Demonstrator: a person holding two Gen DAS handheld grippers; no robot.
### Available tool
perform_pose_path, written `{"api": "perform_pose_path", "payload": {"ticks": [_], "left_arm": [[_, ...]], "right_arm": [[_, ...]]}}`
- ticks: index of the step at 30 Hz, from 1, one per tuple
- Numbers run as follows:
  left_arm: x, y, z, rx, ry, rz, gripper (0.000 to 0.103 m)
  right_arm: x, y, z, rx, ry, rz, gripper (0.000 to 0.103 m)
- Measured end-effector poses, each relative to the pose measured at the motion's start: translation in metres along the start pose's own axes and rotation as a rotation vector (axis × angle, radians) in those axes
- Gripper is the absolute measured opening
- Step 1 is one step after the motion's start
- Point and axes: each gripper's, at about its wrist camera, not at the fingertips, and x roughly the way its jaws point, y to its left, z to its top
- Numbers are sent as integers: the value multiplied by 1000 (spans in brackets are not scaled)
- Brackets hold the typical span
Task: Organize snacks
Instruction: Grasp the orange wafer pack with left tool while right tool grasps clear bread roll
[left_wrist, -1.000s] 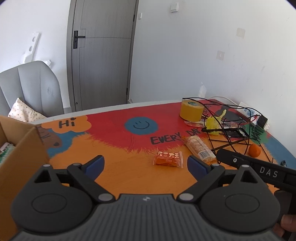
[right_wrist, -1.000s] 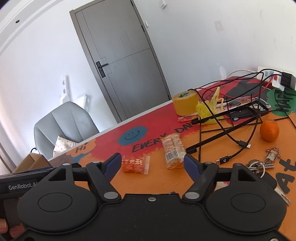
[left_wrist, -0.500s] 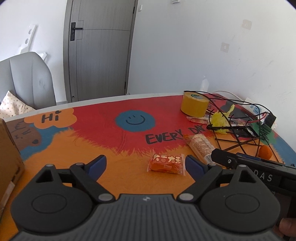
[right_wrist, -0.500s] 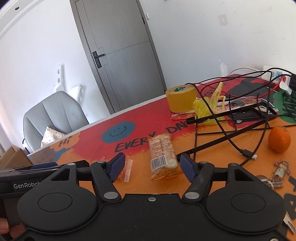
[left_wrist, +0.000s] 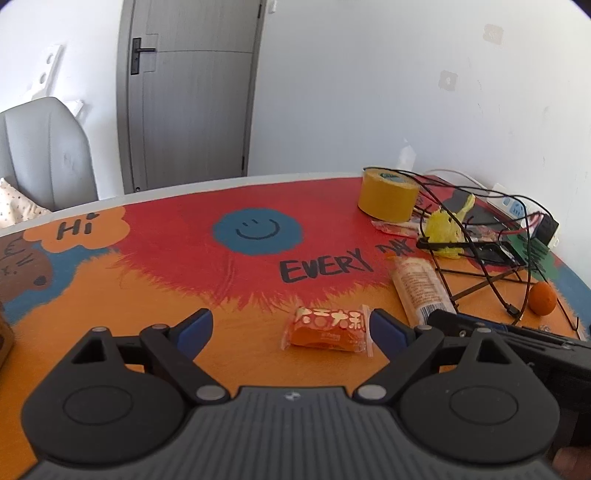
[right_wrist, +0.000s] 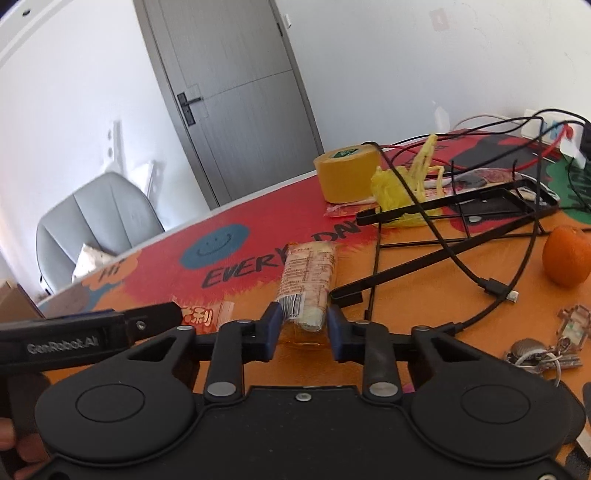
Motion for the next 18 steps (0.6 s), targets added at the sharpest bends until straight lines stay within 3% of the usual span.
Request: {"api": "perform_pose_path", "payload": {"ticks": [11,14,17,18], "left_arm": [[26,-17,-3,55,13,-26,91],[33,-20,-4,71,23,-32,79],[32,-17,-3,64,5,-39,56],[31,-15,-2,62,6,-38,53]], "right_arm": [[-6,-9,1,39,-8,13,24],[-6,-9,1,35,-8,13,24],[-5,-10,1,37,-7,16,24],[-5,-10,1,38,-7,17,24]]}}
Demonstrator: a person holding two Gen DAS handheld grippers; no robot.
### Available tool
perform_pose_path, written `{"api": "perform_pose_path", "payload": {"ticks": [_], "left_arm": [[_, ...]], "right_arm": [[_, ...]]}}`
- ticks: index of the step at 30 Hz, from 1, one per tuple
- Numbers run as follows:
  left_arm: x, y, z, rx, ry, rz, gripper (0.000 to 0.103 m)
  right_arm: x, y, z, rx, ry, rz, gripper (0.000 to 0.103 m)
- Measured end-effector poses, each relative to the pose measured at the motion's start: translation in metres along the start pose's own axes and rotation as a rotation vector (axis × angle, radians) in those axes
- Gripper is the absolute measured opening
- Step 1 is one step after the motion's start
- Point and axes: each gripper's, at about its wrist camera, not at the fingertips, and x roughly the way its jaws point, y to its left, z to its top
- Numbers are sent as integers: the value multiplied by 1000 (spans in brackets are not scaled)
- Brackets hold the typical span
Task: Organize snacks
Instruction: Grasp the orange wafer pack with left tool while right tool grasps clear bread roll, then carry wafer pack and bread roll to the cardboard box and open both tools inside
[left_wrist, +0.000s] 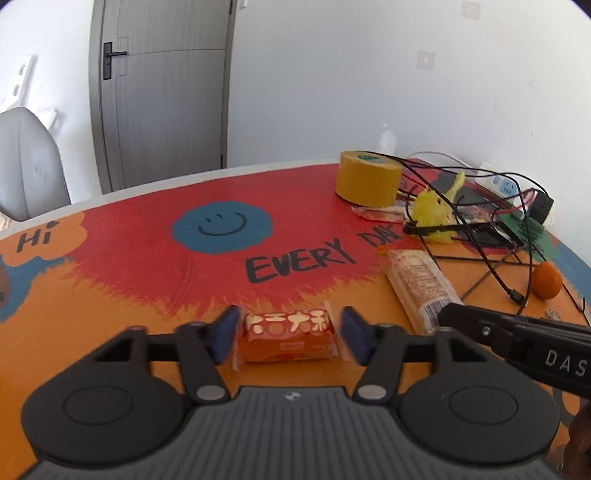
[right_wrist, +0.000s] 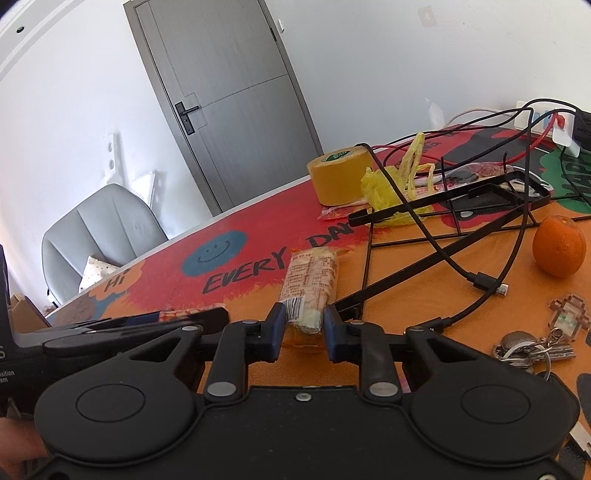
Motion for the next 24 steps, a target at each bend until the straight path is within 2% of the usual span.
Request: {"api": "perform_pose_path", "payload": {"ticks": [7,10,24], "left_arm": [[-17,16,-6,-34,12,6,52],[-26,24,-9,-57,18,13,52],[-74,40,-24,-78,13,-7,52]], "right_arm": [[0,8,-4,-28,-2,17,22],[-2,16,-5,-58,-9,-5,21],[-35,41,-26,-56,55,3,21]]}}
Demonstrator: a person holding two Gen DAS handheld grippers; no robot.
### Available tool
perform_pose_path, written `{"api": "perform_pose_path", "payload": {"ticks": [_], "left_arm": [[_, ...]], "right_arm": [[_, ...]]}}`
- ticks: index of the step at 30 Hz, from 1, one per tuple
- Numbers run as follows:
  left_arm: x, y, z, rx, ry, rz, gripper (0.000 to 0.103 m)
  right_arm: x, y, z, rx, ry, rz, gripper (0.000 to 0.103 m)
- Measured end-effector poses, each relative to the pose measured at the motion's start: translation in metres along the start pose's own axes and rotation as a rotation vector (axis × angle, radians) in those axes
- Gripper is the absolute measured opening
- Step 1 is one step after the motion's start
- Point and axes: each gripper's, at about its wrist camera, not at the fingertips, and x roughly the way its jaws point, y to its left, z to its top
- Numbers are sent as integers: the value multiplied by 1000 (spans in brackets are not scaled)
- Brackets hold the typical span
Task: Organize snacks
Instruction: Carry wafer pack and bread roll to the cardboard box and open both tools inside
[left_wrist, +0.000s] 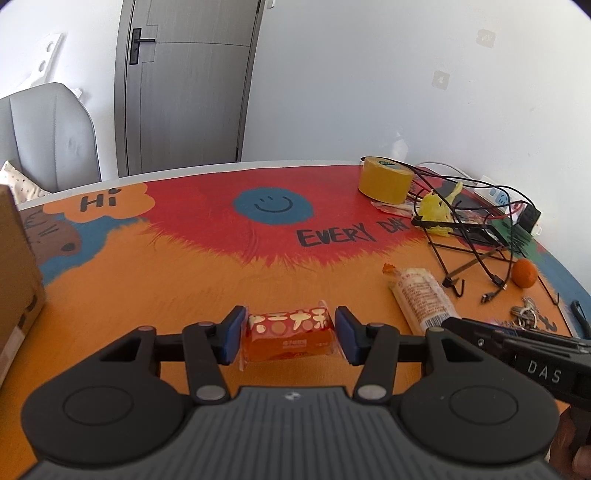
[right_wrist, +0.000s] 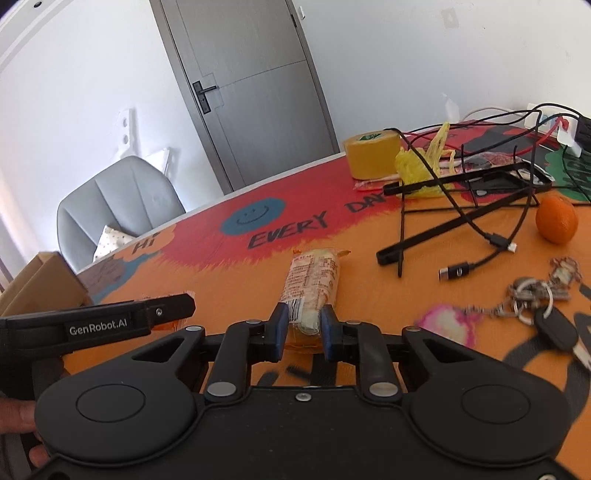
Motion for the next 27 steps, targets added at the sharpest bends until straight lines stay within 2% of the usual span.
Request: {"api": "perform_pose_path", "payload": {"ticks": [4,7,9,10,11,12,14,16,22,27], "left_arm": [[-9,2,-5,1,1,-10,52],[-14,3,-8,-2,3,-17,52],[-15,5,-9,-6,4,-21,52],[-16,6,-10,-6,4,-22,52],[-16,7,-9,-7,5,-23,52],[-16,8,-9,-6,4,-23,52],[-16,12,-9,-9,3,-21,52],[-15,17,-8,-15,7,-14,52],[-10,32,-8,-27,21,4,52],[-9,39,-8,-39,27,8,52]], "right_arm": [[-10,5,-6,3,9,-11,21],[-14,9,-7,-3,30,-49,25],[-14,11,-6,-9,27,-73,41],[-15,12,-6,-11,21,-79,54],[-15,14,-5,-16,13,-83,60],[-13,16,-5,-25,9,-89,61],[-9,20,-4,-38,9,-99,73],[-3,23,-4,-50,4,-121,78],[15,30,-4,-71,19,-149,78],[26,38,-8,-112,31,-209,78]]}}
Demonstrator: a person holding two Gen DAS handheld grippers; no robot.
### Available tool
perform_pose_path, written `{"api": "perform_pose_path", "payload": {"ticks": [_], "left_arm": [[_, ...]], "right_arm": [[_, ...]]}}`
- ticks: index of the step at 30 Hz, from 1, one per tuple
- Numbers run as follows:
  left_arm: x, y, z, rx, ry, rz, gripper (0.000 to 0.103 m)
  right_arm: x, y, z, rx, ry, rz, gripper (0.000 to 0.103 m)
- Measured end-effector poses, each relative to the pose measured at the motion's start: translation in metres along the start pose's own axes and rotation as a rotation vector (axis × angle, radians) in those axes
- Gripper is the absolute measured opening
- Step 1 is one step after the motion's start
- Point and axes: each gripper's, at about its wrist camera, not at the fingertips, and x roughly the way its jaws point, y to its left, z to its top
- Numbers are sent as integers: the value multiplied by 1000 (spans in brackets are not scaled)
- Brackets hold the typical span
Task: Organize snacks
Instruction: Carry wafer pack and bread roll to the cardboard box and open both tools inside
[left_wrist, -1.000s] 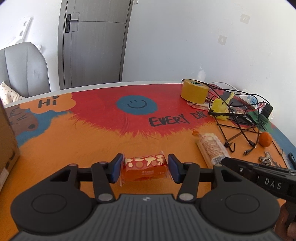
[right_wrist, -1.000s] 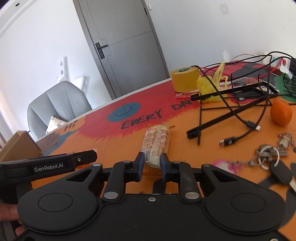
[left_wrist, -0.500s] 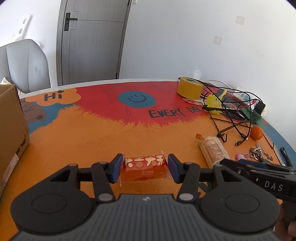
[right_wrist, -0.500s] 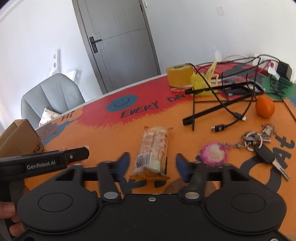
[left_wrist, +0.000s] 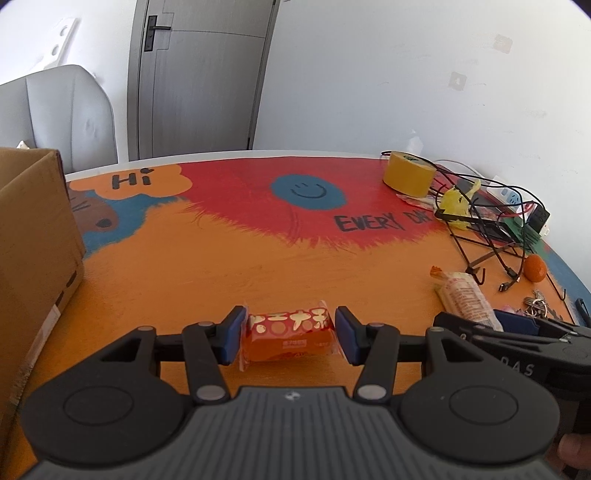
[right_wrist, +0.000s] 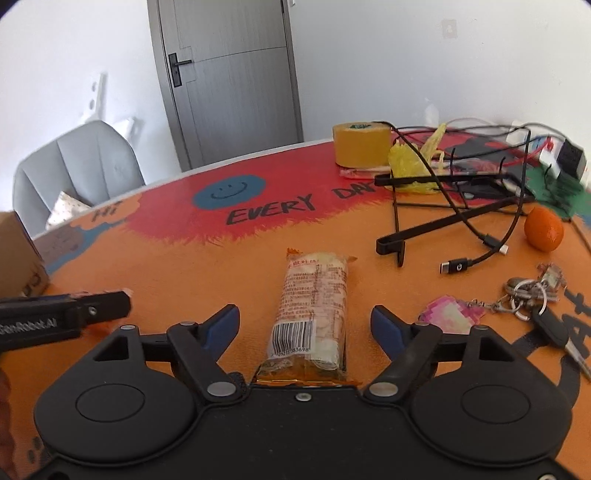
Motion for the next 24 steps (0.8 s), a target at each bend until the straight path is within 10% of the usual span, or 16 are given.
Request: {"api": "perform_pose_path", "payload": {"ticks": [4,24], "left_arm": [[-5,4,0,-6,-6,-5,52],[-78,29,0,-39,-119,3,52]], "right_arm": [[-2,7,0,-45,-4,-54,37],[-54,40,7,-6,-91,70,37]]}}
